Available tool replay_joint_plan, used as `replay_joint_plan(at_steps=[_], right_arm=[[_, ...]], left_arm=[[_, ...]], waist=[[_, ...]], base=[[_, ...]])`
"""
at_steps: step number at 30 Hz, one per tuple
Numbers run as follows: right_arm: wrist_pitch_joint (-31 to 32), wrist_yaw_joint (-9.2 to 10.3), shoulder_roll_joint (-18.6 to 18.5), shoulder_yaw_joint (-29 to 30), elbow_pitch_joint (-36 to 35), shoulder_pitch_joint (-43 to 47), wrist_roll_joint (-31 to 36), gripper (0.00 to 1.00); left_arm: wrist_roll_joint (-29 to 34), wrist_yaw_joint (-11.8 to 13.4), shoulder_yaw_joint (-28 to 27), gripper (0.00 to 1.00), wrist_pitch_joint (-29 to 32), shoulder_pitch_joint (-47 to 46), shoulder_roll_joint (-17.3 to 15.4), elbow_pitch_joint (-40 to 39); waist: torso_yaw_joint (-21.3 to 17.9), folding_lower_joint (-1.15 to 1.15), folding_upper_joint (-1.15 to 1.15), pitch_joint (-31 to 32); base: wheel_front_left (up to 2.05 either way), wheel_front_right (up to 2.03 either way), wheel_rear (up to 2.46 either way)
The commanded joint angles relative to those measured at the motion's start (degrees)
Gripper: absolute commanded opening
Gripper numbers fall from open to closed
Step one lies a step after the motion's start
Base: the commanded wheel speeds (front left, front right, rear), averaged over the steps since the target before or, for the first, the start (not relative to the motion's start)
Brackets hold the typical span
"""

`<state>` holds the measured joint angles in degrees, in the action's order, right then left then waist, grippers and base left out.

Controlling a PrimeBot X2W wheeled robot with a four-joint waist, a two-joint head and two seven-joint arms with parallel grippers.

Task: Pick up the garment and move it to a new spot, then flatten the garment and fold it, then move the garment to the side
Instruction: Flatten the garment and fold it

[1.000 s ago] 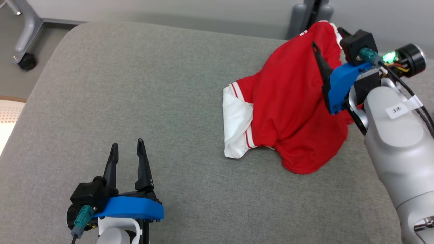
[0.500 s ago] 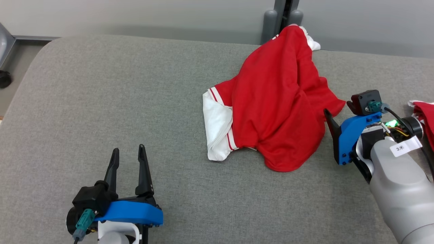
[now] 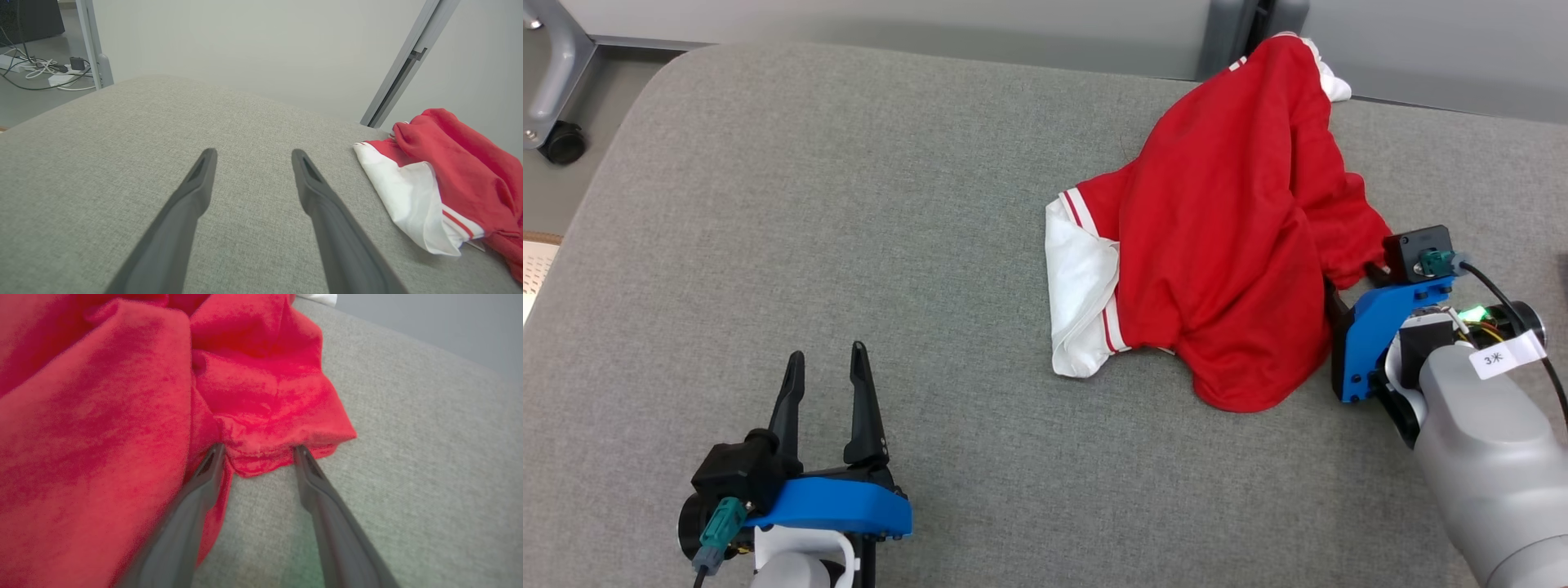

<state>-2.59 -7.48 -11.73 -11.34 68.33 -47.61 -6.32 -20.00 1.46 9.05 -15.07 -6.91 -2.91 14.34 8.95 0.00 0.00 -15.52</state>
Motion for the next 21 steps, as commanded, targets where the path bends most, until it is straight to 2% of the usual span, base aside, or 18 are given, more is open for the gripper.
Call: replay_joint_plan(at_steps=[1,2,13,17,21], right_arm=[[-0.3,-0.02,0.5,-0.3,0.8,0.4,-0.4,0.28],[-1.0,-0.02,0.5,-0.3,0.7,0.1,-0.4,0.0],[-10.9,-0.01,-0.2,-0.5,-2.5,-2.6,1.8,0.0],[-12.3,-0.01,-0.2,-2.0,-7.7,-2.3,2.1,0.0],[-12.6,-0.01,-0.9,-4.2,-16.5,0.1,1.2,0.0]], left_arm=[[0.1,-0.1,-0.3,1.0,-0.1,-0.4,0.0,0.1],[0.2,-0.1,-0.3,1.0,-0.1,-0.3,0.0,0.1],[1.0,-0.3,-0.4,1.0,-0.1,1.1,0.0,0.8],[0.8,-0.1,-0.5,1.0,-0.1,2.2,0.0,1.0],[0.7,0.1,-0.6,1.0,-0.1,3.6,0.0,1.1]], waist=[[-0.1,0.0,0.0,0.0],[-0.2,0.0,0.0,0.1],[-2.8,0.0,0.0,2.8],[-4.2,0.0,0.0,5.0],[-5.7,0.0,0.0,7.7]], base=[[0.0,0.0,0.0],[0.0,0.0,0.0],[0.0,0.0,0.0],[0.0,0.0,0.0],[0.0,0.0,0.0]])
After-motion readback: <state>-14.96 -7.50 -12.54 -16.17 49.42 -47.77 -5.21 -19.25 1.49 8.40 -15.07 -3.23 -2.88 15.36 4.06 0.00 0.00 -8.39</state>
